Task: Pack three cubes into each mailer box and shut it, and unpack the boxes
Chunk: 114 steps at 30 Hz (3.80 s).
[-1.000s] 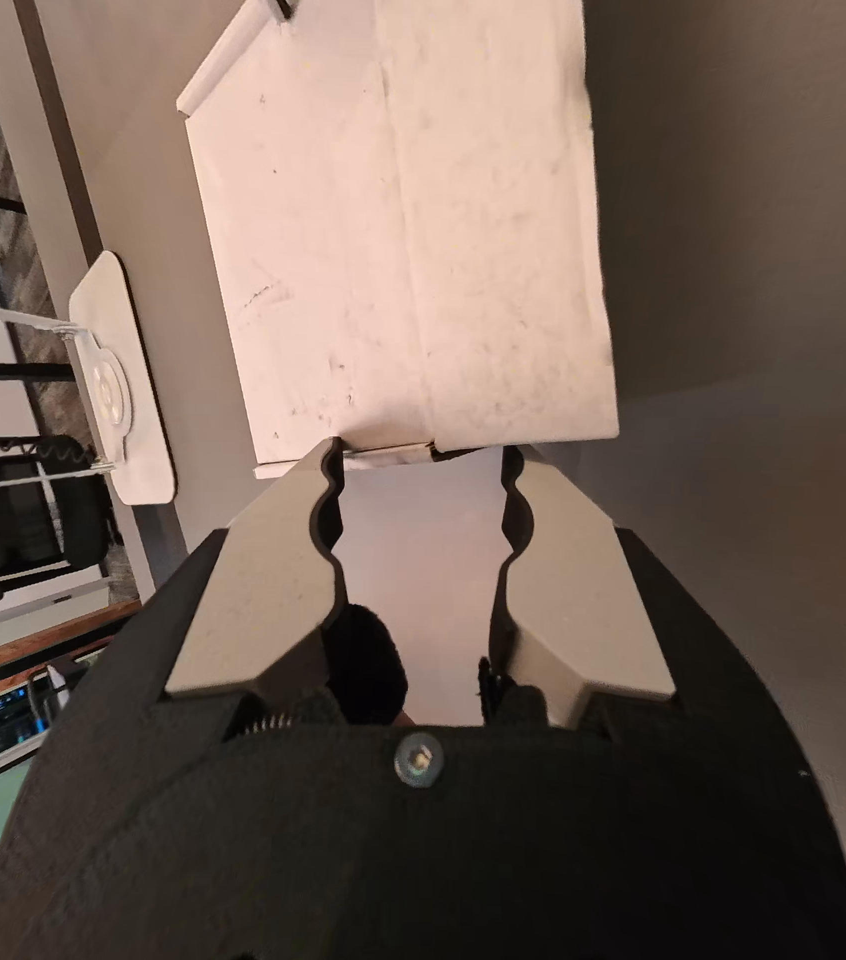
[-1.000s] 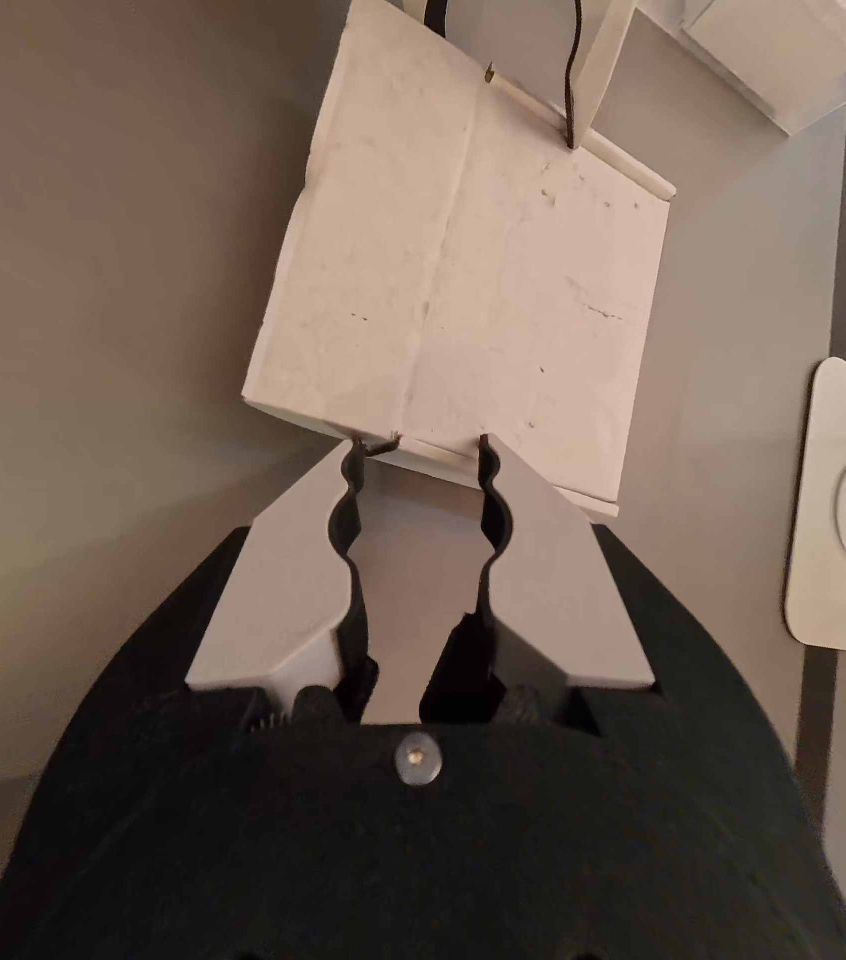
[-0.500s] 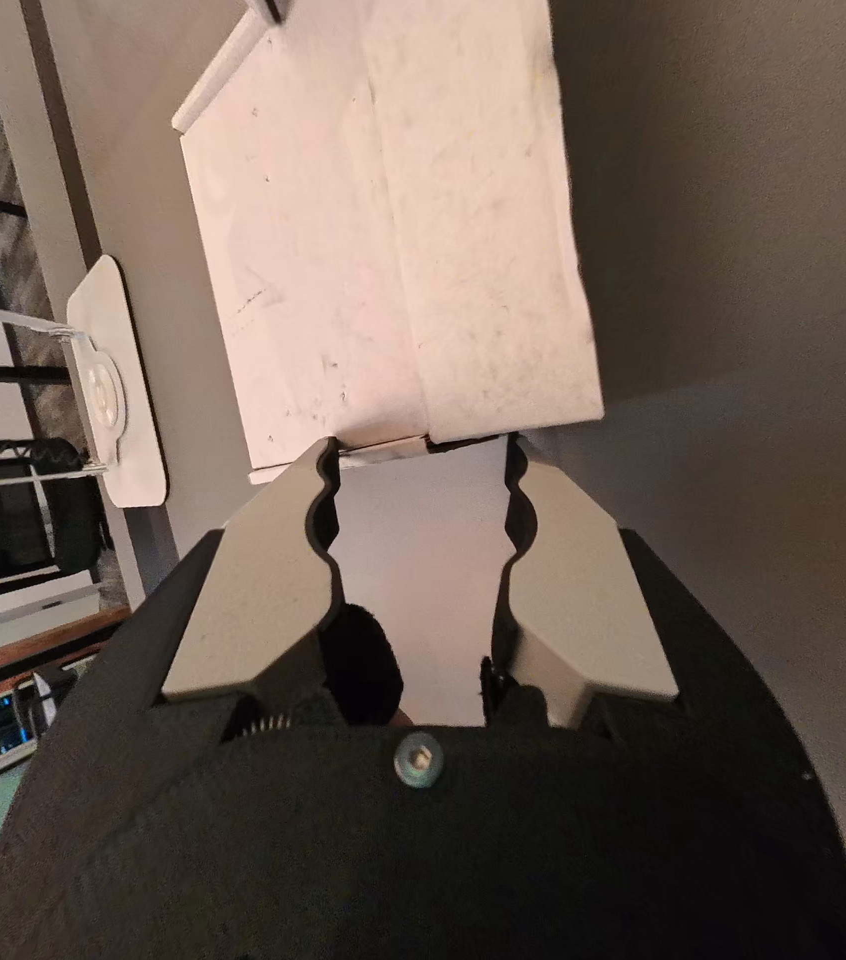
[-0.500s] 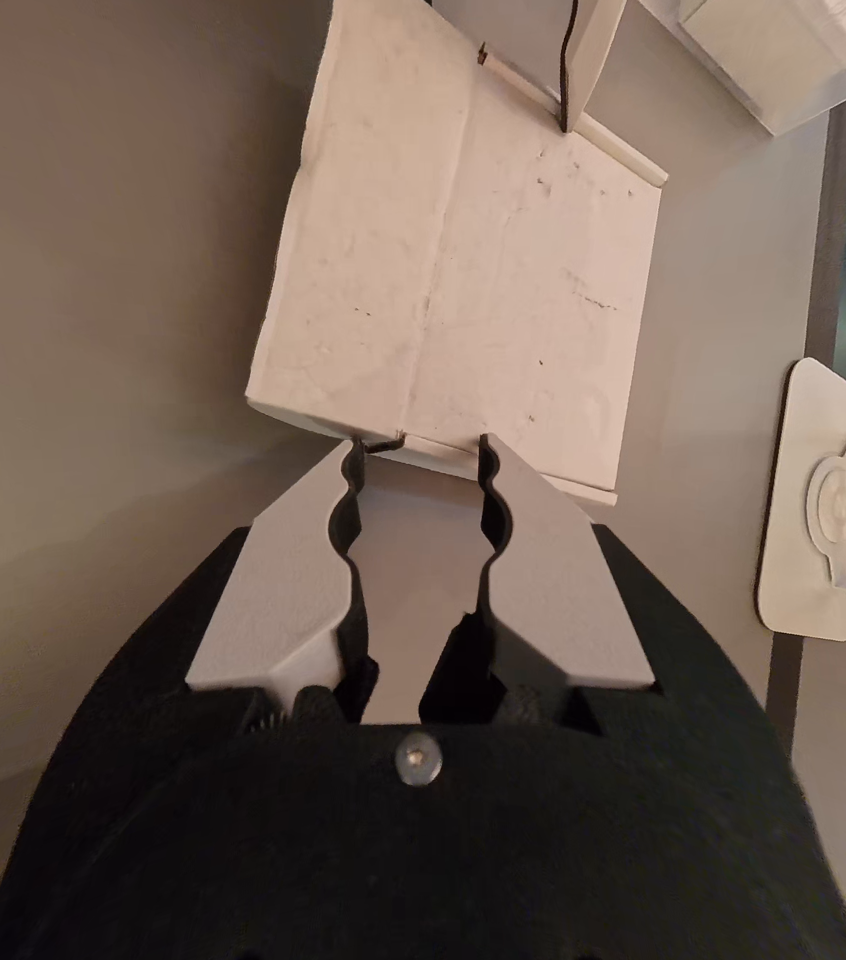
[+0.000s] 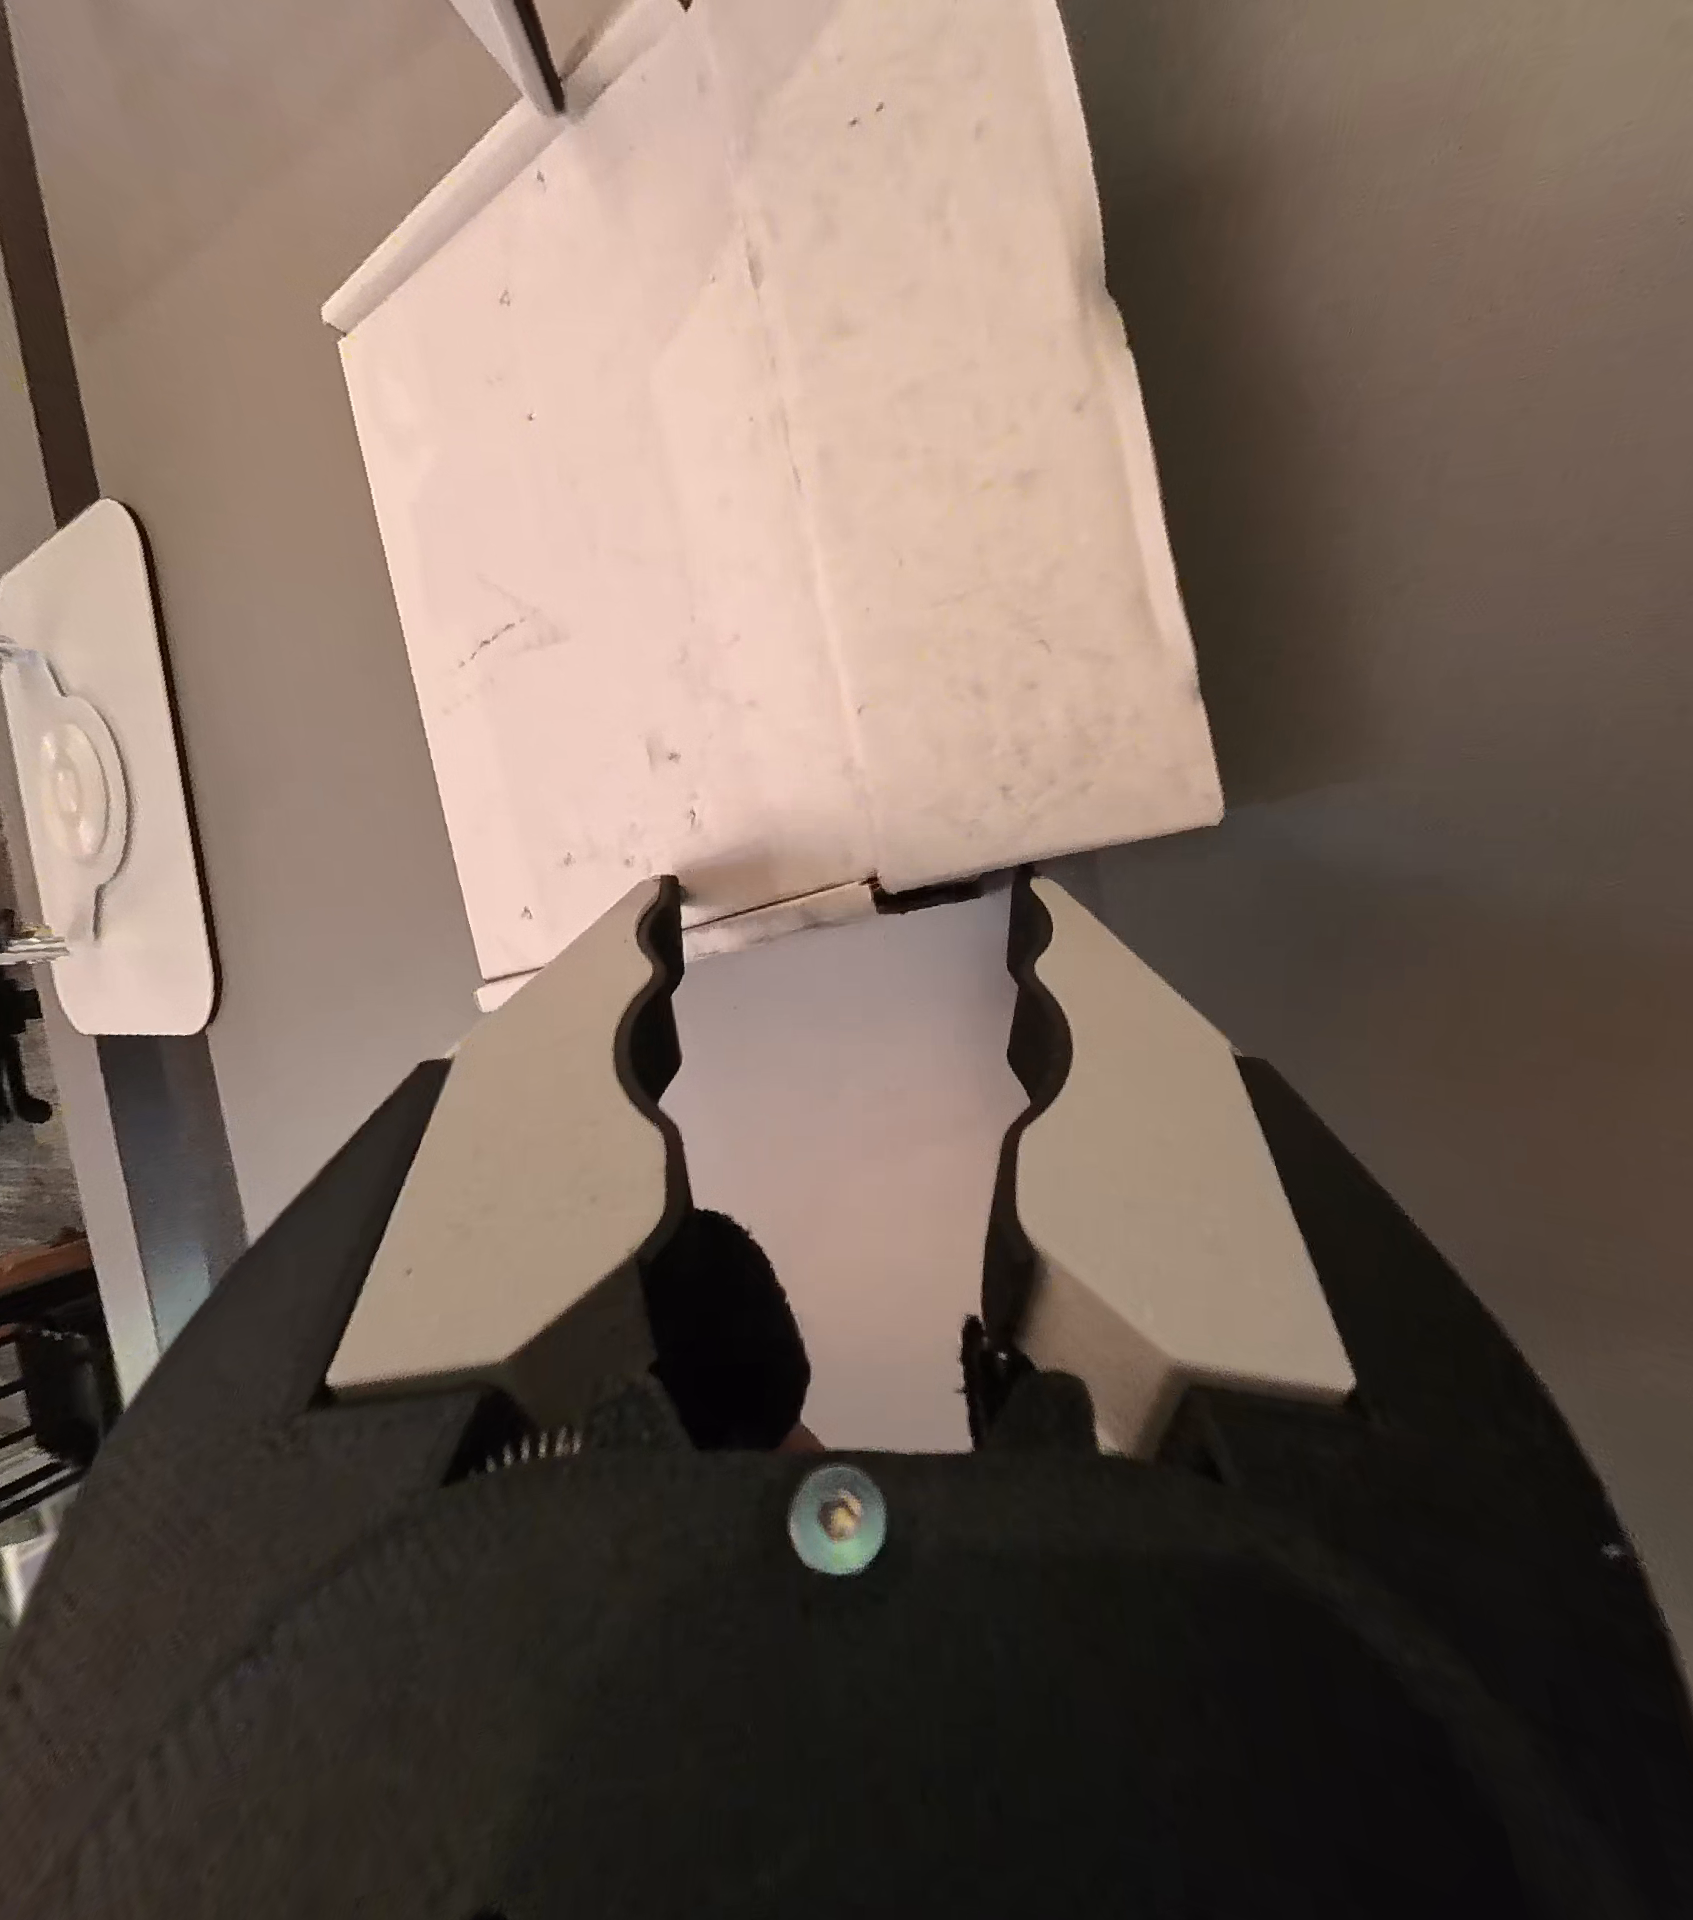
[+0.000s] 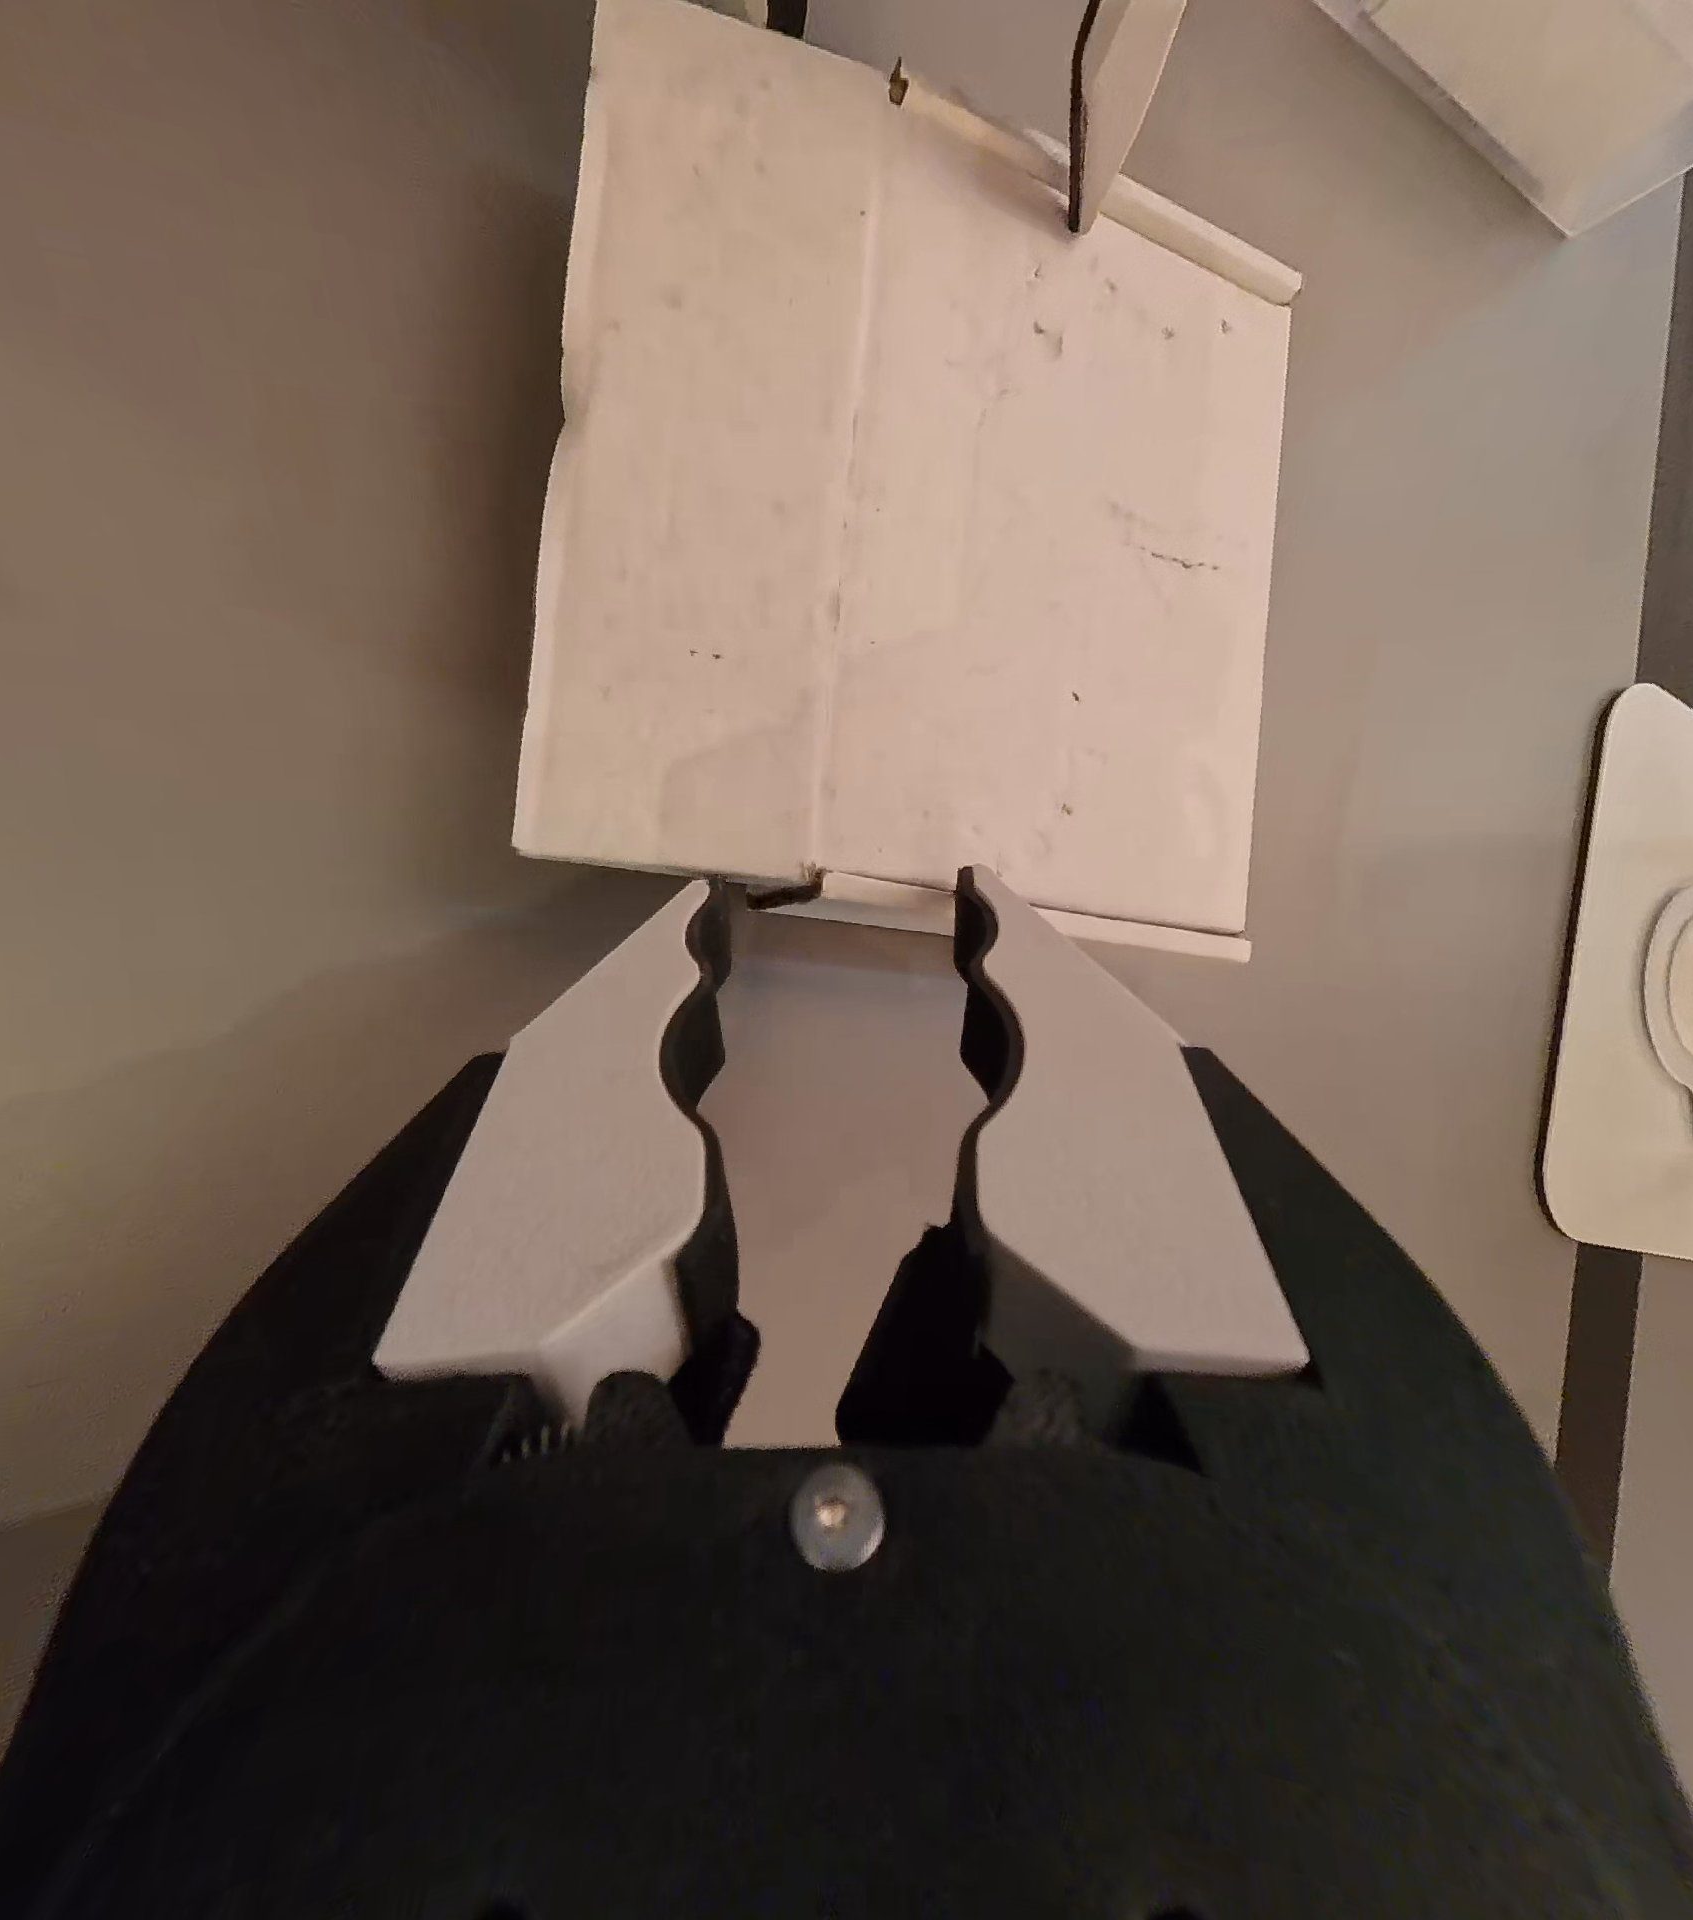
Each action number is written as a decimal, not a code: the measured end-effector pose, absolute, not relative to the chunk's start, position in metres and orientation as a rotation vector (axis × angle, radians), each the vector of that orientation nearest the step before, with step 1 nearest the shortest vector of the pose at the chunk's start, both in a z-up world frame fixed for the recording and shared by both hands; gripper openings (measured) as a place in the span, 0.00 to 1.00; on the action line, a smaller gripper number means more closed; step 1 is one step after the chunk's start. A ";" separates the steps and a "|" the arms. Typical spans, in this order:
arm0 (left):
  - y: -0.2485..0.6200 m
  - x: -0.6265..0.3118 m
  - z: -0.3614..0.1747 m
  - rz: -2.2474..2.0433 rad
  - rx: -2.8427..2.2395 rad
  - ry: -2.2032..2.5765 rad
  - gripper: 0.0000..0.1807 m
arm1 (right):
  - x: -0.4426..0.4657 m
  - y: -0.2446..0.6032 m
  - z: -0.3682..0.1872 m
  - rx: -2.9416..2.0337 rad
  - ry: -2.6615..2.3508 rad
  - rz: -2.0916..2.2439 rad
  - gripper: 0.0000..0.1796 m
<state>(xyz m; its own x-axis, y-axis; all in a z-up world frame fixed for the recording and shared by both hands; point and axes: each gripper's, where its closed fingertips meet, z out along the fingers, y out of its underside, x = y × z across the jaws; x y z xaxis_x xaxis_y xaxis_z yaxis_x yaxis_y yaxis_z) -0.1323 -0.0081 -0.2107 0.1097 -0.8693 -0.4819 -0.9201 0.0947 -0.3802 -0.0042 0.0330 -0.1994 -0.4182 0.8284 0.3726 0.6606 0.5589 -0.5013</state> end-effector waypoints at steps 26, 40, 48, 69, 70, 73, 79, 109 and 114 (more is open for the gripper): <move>-0.009 -0.132 -0.209 -0.047 -1.719 1.788 0.34 | -0.004 0.026 -0.200 -1.188 -2.203 0.477 0.24; -0.011 -0.135 -0.211 0.041 -1.678 1.882 0.36 | -0.003 0.026 -0.201 -1.158 -2.231 0.346 0.23; -0.008 -0.133 -0.210 0.046 -1.697 1.861 0.33 | -0.003 0.026 -0.202 -1.161 -2.226 0.347 0.23; -0.010 -0.133 -0.218 0.188 -1.623 1.849 0.40 | -0.005 0.029 -0.204 -1.103 -2.207 0.220 0.22; -0.011 -0.132 -0.217 0.129 -1.641 1.834 0.41 | -0.004 0.029 -0.204 -1.105 -2.206 0.228 0.22; -0.015 -0.130 -0.215 -0.014 -1.682 1.788 0.43 | -0.004 0.029 -0.204 -1.110 -2.200 0.252 0.22; -0.016 -0.128 -0.213 -0.094 -1.699 1.770 0.44 | -0.005 0.030 -0.203 -1.122 -2.201 0.262 0.21; -0.009 -0.129 -0.216 0.075 -1.619 1.841 0.40 | -0.005 0.030 -0.204 -1.128 -2.184 0.190 0.20; -0.010 -0.130 -0.220 0.148 -1.592 1.846 0.43 | -0.005 0.030 -0.204 -1.118 -2.186 0.176 0.20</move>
<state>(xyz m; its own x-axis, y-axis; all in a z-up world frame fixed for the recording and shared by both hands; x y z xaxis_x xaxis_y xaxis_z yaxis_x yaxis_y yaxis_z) -0.1296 -0.0096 -0.2200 -0.0149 -0.8310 -0.5561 -0.9089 0.2431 -0.3390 -0.0047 0.0296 -0.2044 -0.4110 0.7620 0.5005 0.6721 0.6242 -0.3984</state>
